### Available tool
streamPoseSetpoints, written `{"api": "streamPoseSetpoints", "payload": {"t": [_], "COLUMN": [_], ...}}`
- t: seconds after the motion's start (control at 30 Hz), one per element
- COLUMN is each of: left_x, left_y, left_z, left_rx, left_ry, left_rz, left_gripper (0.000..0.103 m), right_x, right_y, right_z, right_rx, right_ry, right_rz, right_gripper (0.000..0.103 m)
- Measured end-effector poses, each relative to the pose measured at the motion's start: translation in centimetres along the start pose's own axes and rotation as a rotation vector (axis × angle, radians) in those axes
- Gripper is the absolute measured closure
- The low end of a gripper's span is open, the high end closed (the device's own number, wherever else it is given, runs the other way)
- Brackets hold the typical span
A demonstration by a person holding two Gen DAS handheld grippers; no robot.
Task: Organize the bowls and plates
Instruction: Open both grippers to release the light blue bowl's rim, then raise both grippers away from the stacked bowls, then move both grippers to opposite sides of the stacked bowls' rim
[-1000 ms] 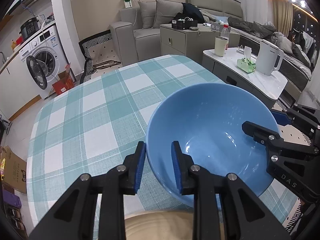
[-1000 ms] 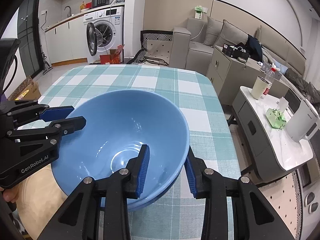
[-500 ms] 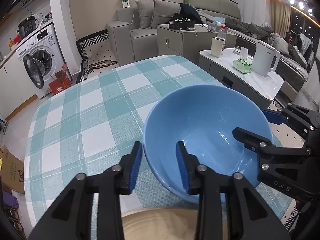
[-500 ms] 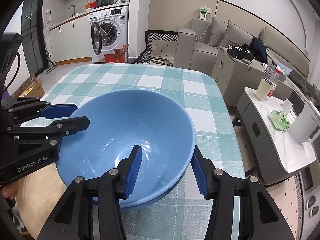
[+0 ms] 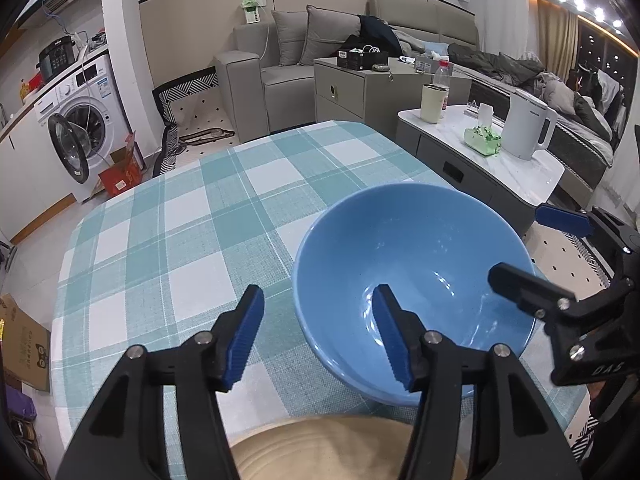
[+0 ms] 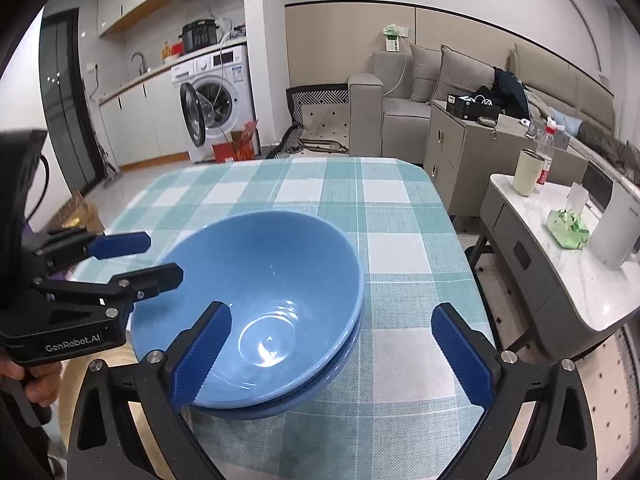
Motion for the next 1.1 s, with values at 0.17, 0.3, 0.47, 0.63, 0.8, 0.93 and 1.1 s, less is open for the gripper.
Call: {"api": "streamPoseSetpoints", "payload": {"t": [0.17,0.3,0.47,0.63,0.8,0.93,1.1], "left_x": [0.3,0.5,1.0,1.5,1.3,1.2,1.2], "left_y": [0.4,0.4,0.2,-0.3,-0.7,-1.1,-1.9], "left_z": [0.3,0.6,0.9,0.5,0.1,-0.2,-0.7], "left_rx": [-0.038,-0.046,-0.069,-0.059,-0.041,-0.023,0.002], "left_ry": [0.017,0.039,0.093,0.134,0.126,0.126,0.141], "left_rz": [0.013,-0.007,-0.039,-0.058,-0.07,-0.089,-0.102], "left_gripper": [0.02,0.01,0.003,0.002,0.003,0.003,0.003], "right_x": [-1.0,-1.3,-2.2,-2.3,-1.3,-1.0,-0.6], "right_y": [0.3,0.3,-0.3,-0.8,-1.6,-2.5,-3.1], "right_z": [0.2,0.1,-0.1,-0.3,-1.1,-1.6,-2.1], "right_rx": [-0.009,-0.031,-0.035,0.0,0.041,0.078,0.104], "right_ry": [-0.047,-0.053,-0.137,-0.171,-0.196,-0.228,-0.265], "right_rz": [0.054,0.065,0.103,0.167,0.23,0.26,0.337], "right_gripper": [0.001,0.001,0.0,0.0,0.0,0.0,0.001]}}
Point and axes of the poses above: each gripper's, at about its wrist camera, not at the fingertips, and y roughly against the way its jaws point, x to its left, z to its top, the point moved 9 cm from there along -y, roughly the way its jaws point, and after that the axes turned 12 degrees about -z, right-handed, at the moved point
